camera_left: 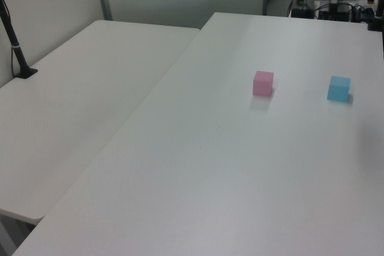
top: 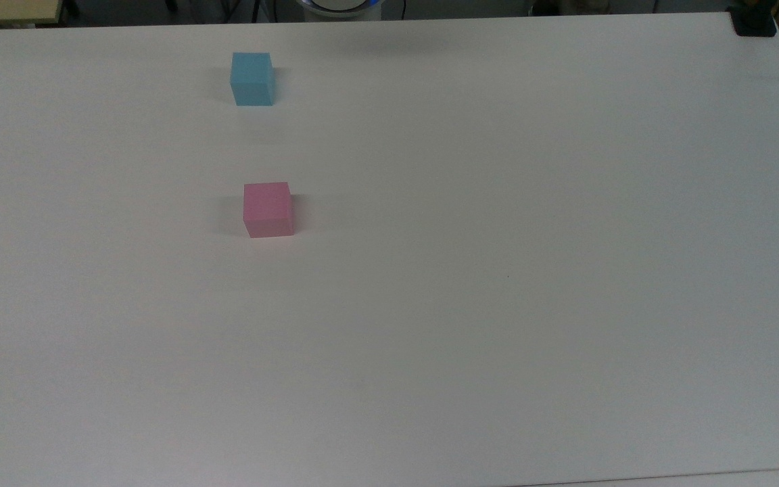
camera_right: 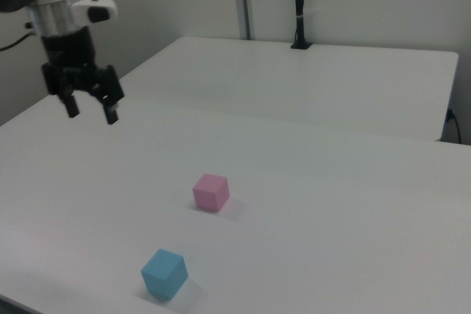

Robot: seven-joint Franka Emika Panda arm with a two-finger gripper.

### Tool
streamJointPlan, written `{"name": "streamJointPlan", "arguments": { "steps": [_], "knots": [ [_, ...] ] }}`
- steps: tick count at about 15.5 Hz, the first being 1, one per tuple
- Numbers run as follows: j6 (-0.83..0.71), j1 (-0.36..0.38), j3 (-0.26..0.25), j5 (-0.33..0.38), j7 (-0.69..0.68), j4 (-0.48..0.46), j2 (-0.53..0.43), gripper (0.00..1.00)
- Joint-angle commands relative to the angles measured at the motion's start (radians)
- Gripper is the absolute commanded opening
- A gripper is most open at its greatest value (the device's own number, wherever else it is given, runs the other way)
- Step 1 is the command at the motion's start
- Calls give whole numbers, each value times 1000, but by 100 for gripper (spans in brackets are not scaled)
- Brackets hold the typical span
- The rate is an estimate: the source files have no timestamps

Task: Put blue cube on pink cube
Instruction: 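Move the open gripper over the light-blue cube and lower onto it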

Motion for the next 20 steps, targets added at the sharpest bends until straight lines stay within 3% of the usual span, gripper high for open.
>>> {"name": "streamJointPlan", "arguments": {
  "steps": [1,3,5,9,11,13,20],
  "knots": [
    [29,-40,-7,7,-77,-185,-182,100],
    [48,-120,-11,4,-189,-263,-229,100],
    [135,-126,-59,-28,-200,-331,-223,100],
    [426,-125,-111,-149,-200,-561,-190,100],
    [511,-114,-149,-152,-200,-612,-145,100],
    [605,-118,-154,-154,-200,-679,-111,100],
    [747,-106,-189,-154,-191,-715,19,100]
  ]
}}
